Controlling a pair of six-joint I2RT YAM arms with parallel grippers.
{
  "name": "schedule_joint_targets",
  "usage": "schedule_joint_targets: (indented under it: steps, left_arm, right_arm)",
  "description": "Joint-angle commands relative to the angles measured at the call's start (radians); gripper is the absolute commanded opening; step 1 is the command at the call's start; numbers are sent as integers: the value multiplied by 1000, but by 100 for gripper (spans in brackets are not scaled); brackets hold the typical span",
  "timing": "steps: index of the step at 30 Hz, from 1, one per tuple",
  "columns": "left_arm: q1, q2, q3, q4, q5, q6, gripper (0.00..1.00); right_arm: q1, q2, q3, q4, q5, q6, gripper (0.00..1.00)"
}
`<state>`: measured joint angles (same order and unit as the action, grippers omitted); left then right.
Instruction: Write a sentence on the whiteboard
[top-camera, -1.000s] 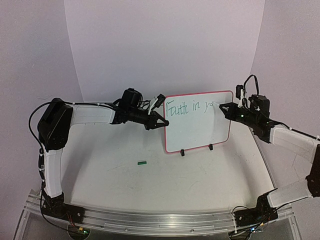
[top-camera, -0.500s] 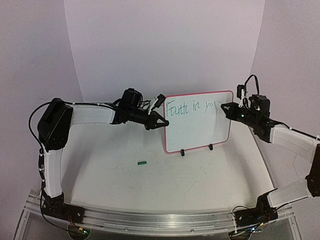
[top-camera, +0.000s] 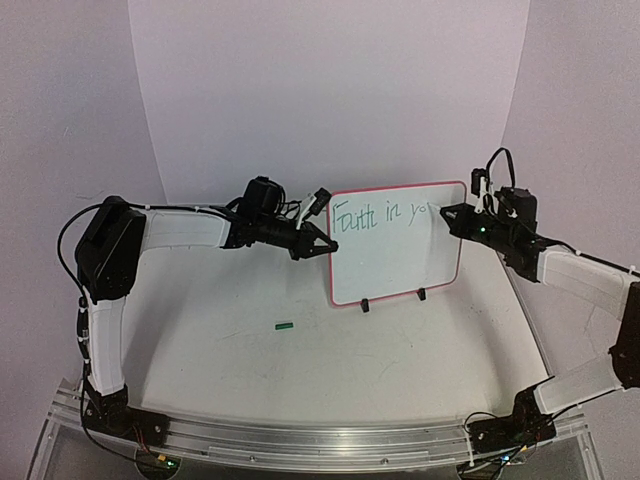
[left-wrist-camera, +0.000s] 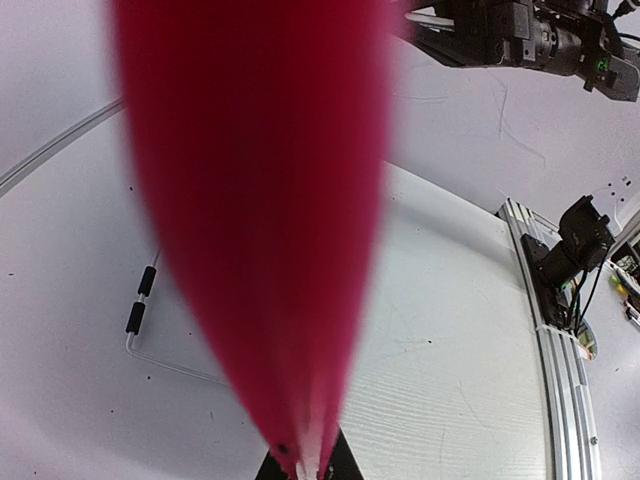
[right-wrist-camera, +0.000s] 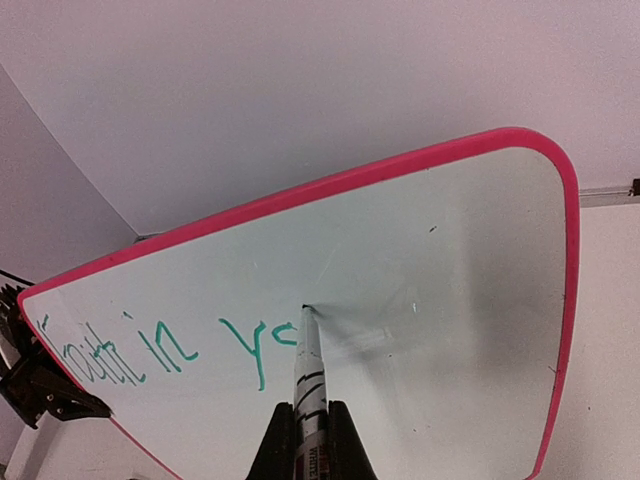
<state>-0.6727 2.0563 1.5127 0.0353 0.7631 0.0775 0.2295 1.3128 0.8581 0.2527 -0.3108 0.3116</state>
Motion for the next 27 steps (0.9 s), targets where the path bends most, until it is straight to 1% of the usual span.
schedule_joint_targets:
  steps: [1,11,18,27]
  left_arm:
    - [-41,55,-17,-226,2,22,0]
    - [-41,56,-17,-226,2,20,0]
    - [-41,55,-17,-226,2,20,0]
    - [-41,55,-17,-226,2,19,0]
  right_arm:
    - [-5,-1,-3,15,14,-7,0]
    - [-6,-22,-54,12,32,4,0]
    - [-6,-37,-16,-1,75,-11,0]
    - [-6,-27,39,-8,85,-33,0]
